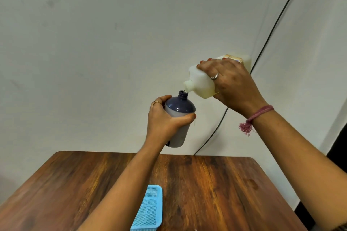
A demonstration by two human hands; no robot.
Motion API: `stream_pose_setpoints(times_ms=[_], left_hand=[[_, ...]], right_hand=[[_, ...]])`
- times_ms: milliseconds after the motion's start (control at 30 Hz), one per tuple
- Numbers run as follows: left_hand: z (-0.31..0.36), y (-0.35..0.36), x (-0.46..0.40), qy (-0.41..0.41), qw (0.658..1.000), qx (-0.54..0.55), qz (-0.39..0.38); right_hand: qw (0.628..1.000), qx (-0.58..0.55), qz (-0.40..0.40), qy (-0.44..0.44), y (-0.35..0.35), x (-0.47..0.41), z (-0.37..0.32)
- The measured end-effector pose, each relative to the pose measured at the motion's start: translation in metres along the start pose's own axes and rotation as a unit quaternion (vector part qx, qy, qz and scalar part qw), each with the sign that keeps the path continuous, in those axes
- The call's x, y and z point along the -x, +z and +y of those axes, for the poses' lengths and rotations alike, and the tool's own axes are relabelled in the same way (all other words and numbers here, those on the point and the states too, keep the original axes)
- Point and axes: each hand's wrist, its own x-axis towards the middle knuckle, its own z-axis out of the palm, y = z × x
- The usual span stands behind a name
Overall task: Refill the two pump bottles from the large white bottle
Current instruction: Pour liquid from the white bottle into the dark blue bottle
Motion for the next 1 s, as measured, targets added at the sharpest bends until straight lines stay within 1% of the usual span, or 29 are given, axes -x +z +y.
stream_pose_setpoints(times_ms=[1000], left_hand=[[0.0003,-0.0004,0.0011,0.005,1.000,-0.002,0.003]], right_hand=[[1.000,0.012,-0.011,-0.002,-0.0025,-0.0022,-0.0010]])
